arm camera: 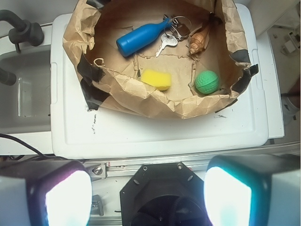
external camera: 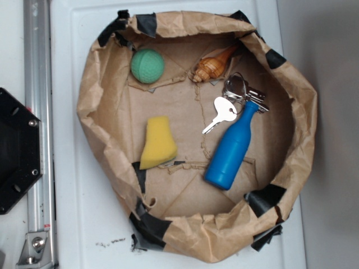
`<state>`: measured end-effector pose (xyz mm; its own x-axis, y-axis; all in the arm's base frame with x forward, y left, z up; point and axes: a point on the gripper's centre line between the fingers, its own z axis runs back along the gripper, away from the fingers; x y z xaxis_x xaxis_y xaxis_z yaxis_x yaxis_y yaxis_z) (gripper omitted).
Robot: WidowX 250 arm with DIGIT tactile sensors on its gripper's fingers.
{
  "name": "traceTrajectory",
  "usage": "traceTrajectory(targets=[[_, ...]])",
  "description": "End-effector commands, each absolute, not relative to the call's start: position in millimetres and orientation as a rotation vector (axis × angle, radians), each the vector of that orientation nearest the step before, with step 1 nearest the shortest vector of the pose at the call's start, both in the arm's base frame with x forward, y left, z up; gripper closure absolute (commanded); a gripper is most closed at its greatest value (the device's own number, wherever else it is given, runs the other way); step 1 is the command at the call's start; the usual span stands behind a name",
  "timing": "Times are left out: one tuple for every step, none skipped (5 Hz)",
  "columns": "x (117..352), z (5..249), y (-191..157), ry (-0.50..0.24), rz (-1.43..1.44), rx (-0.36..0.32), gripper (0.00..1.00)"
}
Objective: Grab the green sponge.
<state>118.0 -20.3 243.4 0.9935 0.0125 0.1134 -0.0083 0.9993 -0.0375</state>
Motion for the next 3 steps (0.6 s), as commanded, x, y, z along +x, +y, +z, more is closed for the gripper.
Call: traceTrajectory(targets=[[118.0, 243.4, -20.3, -0.114, 0.01, -0.037, 0.0], [162.7, 216.3, -14.9, -0.136, -0.105, 0.036, 0.0], [199.2, 199.2, -12.1, -0.093, -0.189, 0.023, 0.0]])
